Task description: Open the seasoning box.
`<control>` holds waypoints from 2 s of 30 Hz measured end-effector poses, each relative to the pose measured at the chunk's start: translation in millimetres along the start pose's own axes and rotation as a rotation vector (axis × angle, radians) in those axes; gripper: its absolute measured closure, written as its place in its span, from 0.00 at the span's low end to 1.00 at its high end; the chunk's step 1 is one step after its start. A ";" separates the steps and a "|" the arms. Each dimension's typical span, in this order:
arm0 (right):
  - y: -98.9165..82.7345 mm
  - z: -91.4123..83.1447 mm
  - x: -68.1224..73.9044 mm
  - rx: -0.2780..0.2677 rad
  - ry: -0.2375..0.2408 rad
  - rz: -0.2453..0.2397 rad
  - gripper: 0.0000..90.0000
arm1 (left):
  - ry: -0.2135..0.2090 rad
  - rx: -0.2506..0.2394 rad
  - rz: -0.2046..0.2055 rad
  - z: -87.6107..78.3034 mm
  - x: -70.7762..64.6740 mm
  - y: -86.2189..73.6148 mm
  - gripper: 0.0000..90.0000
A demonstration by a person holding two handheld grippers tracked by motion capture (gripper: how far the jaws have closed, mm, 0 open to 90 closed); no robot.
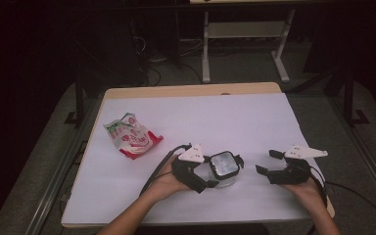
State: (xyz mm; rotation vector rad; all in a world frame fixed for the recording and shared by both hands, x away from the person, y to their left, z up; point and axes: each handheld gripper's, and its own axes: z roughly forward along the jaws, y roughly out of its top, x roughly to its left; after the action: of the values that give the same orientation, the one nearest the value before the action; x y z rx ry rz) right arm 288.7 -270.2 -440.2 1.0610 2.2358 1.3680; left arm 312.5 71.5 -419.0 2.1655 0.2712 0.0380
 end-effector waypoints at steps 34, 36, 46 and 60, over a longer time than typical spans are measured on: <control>-4.1 0.8 0.6 0.015 -0.014 -0.014 0.20 | 0.007 -0.027 -0.007 -4.5 -0.3 11.5 0.20; -3.9 0.9 0.7 0.015 -0.014 -0.013 0.20 | 0.008 -0.026 -0.007 -4.6 -0.4 11.6 0.20; -4.4 1.3 0.1 0.015 -0.016 -0.014 0.20 | 0.014 -0.045 -0.017 -8.9 -2.3 15.8 0.20; -4.9 2.5 -0.1 0.019 -0.010 -0.012 0.20 | 0.012 -0.086 -0.027 -13.7 -3.5 20.7 0.22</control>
State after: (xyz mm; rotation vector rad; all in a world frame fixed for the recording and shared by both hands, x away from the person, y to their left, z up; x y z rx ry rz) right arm 288.1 -270.0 -445.7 1.0574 2.2487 1.3357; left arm 311.1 70.5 -394.1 2.0769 0.3004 0.0467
